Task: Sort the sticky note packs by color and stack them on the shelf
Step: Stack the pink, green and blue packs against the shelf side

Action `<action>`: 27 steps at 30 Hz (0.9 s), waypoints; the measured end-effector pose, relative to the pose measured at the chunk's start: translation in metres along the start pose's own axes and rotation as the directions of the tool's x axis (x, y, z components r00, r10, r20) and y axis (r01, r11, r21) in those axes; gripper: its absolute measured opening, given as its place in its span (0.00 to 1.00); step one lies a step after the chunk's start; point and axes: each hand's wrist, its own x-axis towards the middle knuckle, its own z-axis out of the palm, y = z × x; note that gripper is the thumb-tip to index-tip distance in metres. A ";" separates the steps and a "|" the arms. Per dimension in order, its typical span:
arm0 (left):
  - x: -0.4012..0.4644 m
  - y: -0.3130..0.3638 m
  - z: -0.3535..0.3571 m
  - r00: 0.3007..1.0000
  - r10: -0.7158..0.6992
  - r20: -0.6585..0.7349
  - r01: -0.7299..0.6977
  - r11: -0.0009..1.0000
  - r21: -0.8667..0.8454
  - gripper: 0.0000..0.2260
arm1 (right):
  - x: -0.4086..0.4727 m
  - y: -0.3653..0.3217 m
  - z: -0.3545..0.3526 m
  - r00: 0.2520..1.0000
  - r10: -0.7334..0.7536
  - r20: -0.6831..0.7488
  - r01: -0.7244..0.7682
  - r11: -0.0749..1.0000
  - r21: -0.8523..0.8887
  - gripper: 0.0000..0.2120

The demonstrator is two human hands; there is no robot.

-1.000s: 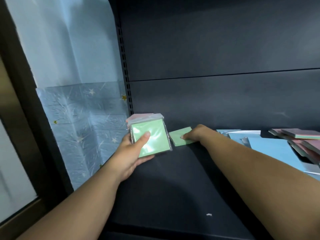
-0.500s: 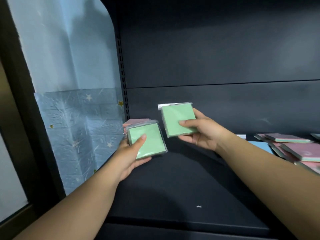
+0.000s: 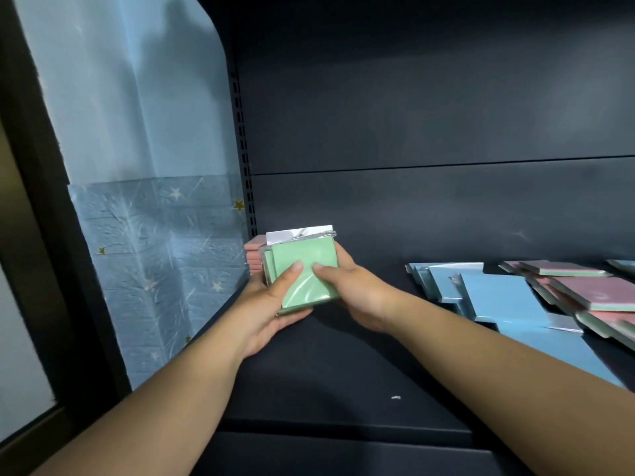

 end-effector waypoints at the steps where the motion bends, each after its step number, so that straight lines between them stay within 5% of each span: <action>1: 0.000 0.000 -0.001 1.000 -0.003 0.007 0.003 1.000 0.000 0.12 | 0.000 -0.001 0.000 1.000 0.010 0.002 -0.010 1.000 0.013 0.14; 5: -0.004 -0.001 0.000 0.996 0.008 0.084 -0.010 0.999 0.032 0.13 | -0.004 -0.009 -0.014 0.992 0.124 -0.003 -0.122 0.983 0.137 0.16; 11: -0.004 -0.003 -0.005 0.979 0.128 0.158 -0.183 0.892 0.414 0.37 | -0.021 -0.015 -0.040 0.988 0.113 0.104 -0.126 0.985 0.120 0.10; 14: -0.004 -0.005 -0.007 0.974 0.053 0.221 -0.167 0.825 0.540 0.34 | -0.024 -0.010 -0.042 0.983 0.148 0.109 -0.153 0.987 0.039 0.14; 20: -0.007 -0.008 -0.005 0.972 0.075 0.221 -0.166 0.887 0.431 0.23 | -0.024 -0.007 -0.040 0.985 0.133 0.113 -0.136 0.990 0.023 0.16; 27: -0.008 -0.008 -0.004 0.963 0.021 0.269 -0.177 0.801 0.572 0.19 | -0.026 -0.003 -0.040 0.975 0.196 0.102 -0.184 0.977 -0.111 0.14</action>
